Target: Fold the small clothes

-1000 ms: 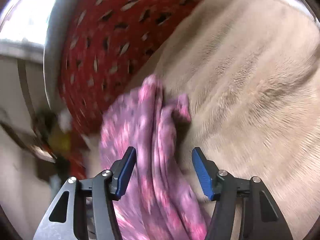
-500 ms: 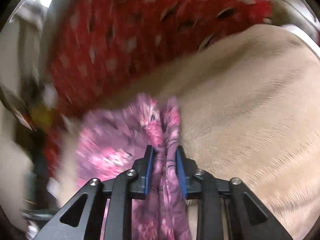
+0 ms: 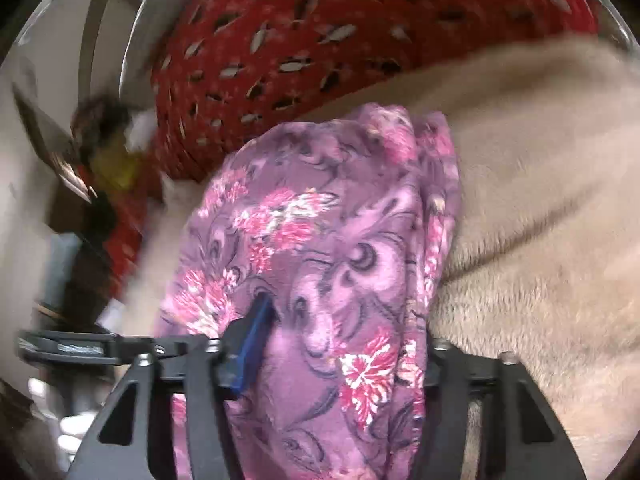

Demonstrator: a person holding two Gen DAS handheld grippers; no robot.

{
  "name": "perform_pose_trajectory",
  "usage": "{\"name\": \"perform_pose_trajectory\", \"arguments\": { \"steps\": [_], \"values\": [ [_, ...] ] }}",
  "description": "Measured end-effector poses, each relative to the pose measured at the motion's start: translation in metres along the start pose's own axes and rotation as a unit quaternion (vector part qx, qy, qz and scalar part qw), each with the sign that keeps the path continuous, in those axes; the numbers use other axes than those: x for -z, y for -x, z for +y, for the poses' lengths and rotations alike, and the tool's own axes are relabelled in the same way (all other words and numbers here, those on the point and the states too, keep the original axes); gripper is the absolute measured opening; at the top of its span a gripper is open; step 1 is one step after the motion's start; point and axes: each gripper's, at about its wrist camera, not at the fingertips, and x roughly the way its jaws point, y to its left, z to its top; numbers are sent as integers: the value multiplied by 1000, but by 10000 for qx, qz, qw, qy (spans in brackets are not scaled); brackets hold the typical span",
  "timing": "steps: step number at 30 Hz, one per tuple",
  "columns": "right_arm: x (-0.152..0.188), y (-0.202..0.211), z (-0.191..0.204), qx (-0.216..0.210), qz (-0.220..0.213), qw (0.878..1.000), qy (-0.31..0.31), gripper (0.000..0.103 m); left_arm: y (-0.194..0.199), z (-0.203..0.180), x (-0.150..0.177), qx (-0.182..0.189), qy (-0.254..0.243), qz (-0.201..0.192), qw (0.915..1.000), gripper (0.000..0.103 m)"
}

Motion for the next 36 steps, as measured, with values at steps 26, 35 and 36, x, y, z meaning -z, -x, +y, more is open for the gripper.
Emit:
{"name": "perform_pose_trajectory", "arguments": {
  "steps": [26,35,36],
  "values": [
    [75,-15,122,149,-125,9998,-23,28,87,96,56,-576,216,-532,9967,28],
    [82,22,69,534,-629,9908,-1071,45,113,137,59,-51,601,-800,9950,53],
    [79,30,69,515,-828,9885,-1160,45,120,130,58,-30,491,-939,9944,53]
  ]
}}
